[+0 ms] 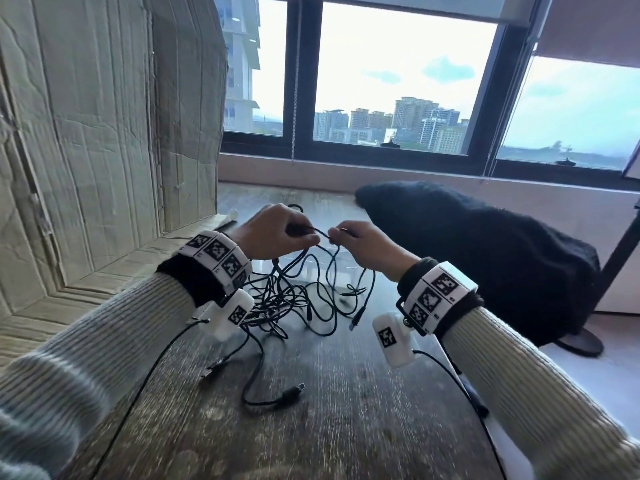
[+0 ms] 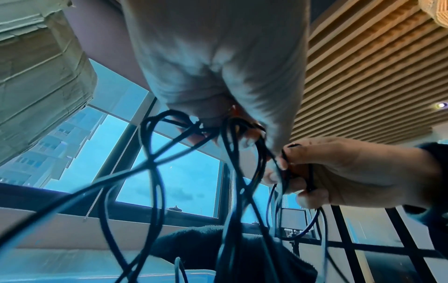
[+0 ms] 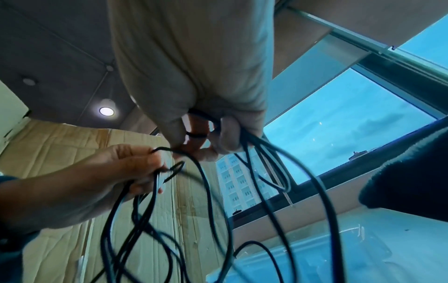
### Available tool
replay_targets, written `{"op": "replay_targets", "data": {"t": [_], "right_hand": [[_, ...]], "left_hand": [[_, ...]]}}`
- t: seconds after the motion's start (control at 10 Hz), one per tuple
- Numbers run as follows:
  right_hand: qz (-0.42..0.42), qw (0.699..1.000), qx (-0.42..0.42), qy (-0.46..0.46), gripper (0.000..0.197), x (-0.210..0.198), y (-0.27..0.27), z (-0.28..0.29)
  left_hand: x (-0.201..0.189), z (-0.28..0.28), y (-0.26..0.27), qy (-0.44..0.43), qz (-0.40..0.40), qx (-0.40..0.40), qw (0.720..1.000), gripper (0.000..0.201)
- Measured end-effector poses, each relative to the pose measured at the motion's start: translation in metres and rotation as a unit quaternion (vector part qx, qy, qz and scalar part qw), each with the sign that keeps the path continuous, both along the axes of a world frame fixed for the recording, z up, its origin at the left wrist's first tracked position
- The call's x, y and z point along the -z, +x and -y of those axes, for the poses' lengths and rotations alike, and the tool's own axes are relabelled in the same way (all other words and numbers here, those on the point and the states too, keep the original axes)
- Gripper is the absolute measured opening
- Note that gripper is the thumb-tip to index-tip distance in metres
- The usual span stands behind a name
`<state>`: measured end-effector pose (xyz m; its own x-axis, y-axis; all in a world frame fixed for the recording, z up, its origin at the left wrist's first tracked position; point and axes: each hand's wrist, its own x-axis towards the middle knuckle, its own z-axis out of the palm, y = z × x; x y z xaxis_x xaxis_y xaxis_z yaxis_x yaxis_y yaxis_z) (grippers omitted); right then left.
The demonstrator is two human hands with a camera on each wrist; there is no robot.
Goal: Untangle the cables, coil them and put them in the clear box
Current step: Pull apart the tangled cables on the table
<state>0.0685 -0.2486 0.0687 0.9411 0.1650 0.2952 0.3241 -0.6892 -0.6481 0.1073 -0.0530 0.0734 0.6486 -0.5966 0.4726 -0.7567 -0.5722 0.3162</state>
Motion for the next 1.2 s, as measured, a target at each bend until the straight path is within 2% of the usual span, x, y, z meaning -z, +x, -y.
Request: {"op": "replay_targets", "data": {"t": [0.1,0.2,0.3,0.4,0.5,0.6,0.7,0.8,0.9,1.0,1.1,1.2], "right_hand": [[-0.033,0.996,-0.003,0.078,0.034,-0.011,-0.006,0.013],[0.011,0.998,-0.011,0.057,0.035,-0.019,-0.006,0.024],[0.058,0.997,-0.026,-0.044,0.033,-0.014,-0.001,0.014],[0.073,0.987,-0.045,-0.134,0.015,0.005,0.005,-0.001],[0.062,0.989,-0.032,-0.128,0.008,0.004,0.006,-0.006],[0.040,0.994,-0.007,0.098,0.011,-0.018,-0.003,0.003],[0.009,0.919,-0.029,0.392,0.016,-0.033,0.001,0.024],[-0.001,0.915,0.008,0.404,0.023,-0.038,-0.004,0.030],[-0.017,0.833,-0.039,0.551,0.029,-0.048,0.010,0.056],[0.032,0.827,0.045,0.559,0.023,-0.061,-0.005,0.057],[0.054,0.880,0.059,0.468,0.011,-0.055,-0.017,0.052],[0.055,0.990,0.042,0.124,0.035,-0.036,-0.025,0.026]], "left_hand": [[0.004,-0.012,0.012,0.010,-0.022,-0.038,0.999,0.013],[0.009,-0.023,0.016,0.009,-0.041,-0.045,0.998,0.013],[0.006,-0.012,0.010,-0.003,-0.028,-0.032,0.999,0.011],[0.000,-0.001,0.005,-0.024,-0.019,-0.028,0.999,0.009],[-0.001,-0.004,0.006,-0.037,-0.017,-0.040,0.998,0.011],[-0.001,-0.016,0.012,-0.021,-0.031,-0.073,0.997,0.014],[0.003,-0.032,0.023,0.017,-0.048,-0.121,0.991,0.011],[0.010,-0.047,0.036,0.023,-0.071,-0.157,0.985,0.017],[0.019,-0.058,0.043,0.062,-0.118,-0.168,0.977,0.023],[0.027,-0.063,0.040,0.062,-0.119,-0.163,0.978,0.020],[0.025,-0.058,0.038,0.059,-0.084,-0.181,0.978,0.026],[0.015,-0.044,0.033,0.041,-0.005,-0.153,0.987,0.038]]}}
